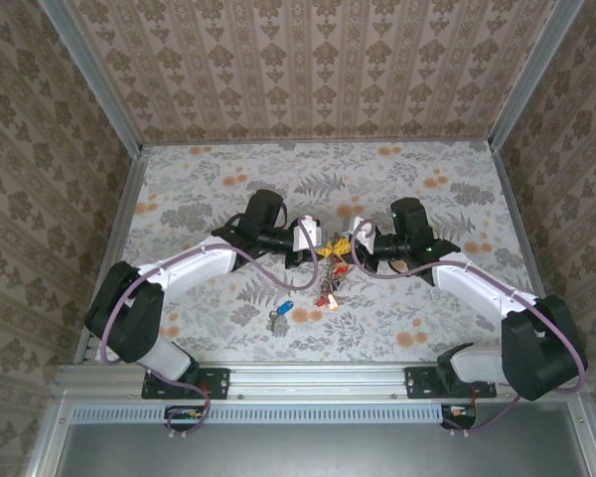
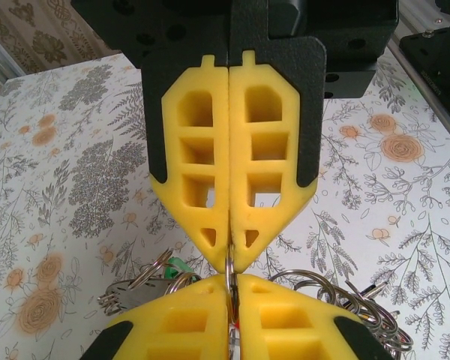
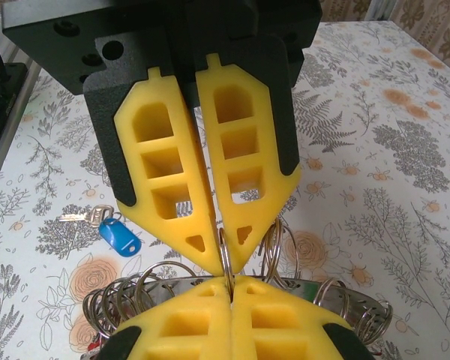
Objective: Put the keys on the keyring
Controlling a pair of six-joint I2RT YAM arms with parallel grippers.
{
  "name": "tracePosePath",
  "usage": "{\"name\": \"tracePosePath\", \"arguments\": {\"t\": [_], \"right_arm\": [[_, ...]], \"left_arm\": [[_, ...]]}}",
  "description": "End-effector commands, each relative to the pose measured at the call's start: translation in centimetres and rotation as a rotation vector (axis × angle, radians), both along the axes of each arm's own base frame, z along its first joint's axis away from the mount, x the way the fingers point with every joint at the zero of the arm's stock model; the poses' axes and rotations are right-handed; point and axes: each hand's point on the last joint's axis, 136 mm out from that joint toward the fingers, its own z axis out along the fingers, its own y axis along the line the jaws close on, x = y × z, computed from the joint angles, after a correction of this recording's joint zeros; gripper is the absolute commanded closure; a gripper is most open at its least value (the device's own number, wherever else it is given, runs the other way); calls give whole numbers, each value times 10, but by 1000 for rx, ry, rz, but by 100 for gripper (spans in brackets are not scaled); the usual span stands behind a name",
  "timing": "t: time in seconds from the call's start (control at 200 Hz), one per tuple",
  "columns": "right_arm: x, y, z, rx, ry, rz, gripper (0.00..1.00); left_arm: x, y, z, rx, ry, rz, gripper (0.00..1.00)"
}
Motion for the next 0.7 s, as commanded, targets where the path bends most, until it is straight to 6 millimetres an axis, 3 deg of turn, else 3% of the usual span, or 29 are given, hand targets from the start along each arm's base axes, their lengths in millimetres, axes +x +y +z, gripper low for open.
{"name": "tracePosePath", "arguments": {"t": [0.0,0.12,0.24,0.38,0.56,0.695], "right_arm": [[-3,5,31,71,-61,43,100],[-2,5,32,74,-63,42,100],[-2,5,32,78,-60,41,100],[-3,5,32,81,-59,43,100],[-3,5,34,86,-54,46,100],[-2,4,34,88,-55,45,100]], "left_arm": [[3,-1,11,-5,-43,-6,90],[5,0,11,2,-49,2,91],[5,0,10,3,-46,0,97],[6,1,9,8,-47,5,88],[7,2,8,12,-48,9,89],[7,1,10,4,-49,6,94]]}}
